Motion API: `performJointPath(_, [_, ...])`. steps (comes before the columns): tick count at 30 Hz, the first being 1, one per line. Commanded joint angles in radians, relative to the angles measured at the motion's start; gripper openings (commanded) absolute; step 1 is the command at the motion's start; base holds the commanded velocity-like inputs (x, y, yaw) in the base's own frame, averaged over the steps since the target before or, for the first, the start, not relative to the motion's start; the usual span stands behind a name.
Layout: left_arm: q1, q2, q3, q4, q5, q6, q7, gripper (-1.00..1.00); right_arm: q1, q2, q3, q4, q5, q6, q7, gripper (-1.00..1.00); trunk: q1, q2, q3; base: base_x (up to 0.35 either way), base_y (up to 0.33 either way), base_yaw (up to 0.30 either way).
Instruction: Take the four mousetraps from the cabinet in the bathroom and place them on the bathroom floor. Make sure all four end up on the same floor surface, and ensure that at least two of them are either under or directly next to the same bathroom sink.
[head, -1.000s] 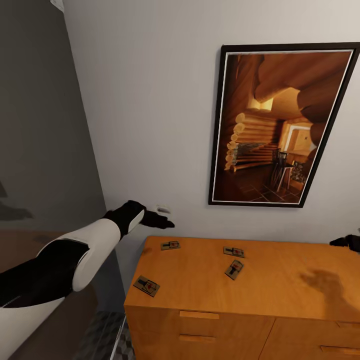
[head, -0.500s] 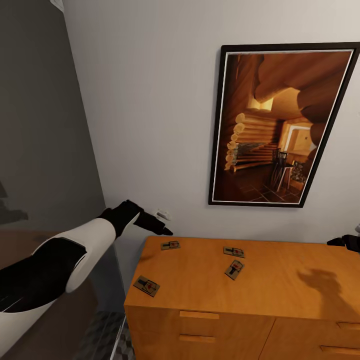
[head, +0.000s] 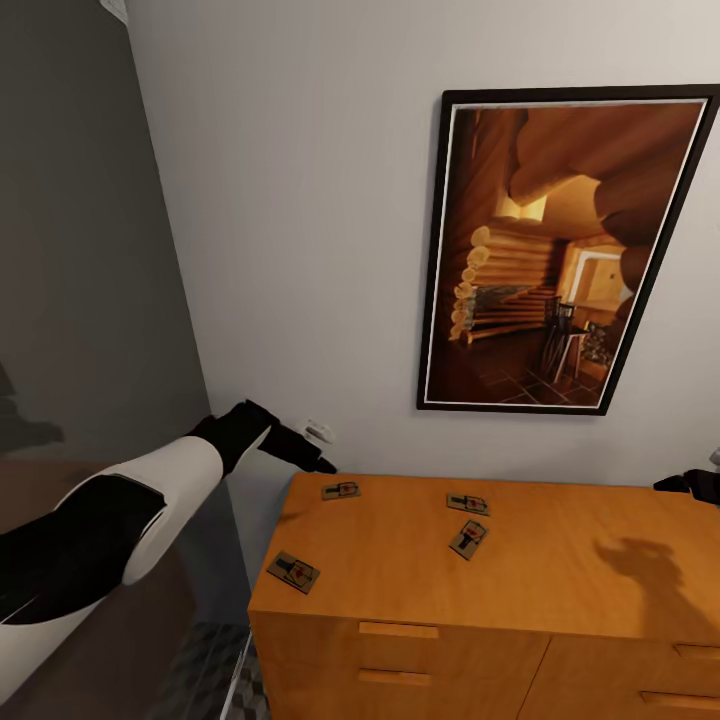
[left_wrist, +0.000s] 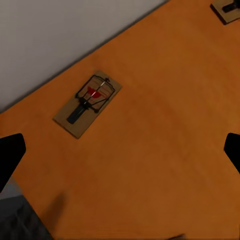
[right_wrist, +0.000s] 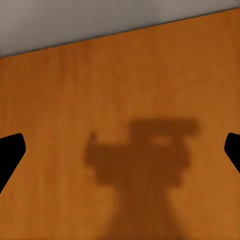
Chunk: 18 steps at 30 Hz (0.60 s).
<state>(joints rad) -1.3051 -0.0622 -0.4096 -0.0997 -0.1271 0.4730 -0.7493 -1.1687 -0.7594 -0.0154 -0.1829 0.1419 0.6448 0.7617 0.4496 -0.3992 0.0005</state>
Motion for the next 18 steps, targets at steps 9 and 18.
performJointPath(9, [0.0,0.005,-0.017,0.001,-0.006,0.008,-0.005,1.0,0.0,0.0,-0.002,-0.001,0.01,0.003,0.006,1.0,0.0,-0.001,-0.001,0.0,0.0,0.0])
performJointPath(18, [0.0,0.004,-0.022,0.004,0.0,0.016,-0.003,1.0,0.0,0.0,-0.002,-0.001,0.01,0.002,0.007,1.0,0.0,-0.001,-0.001,0.0,0.0,0.0])
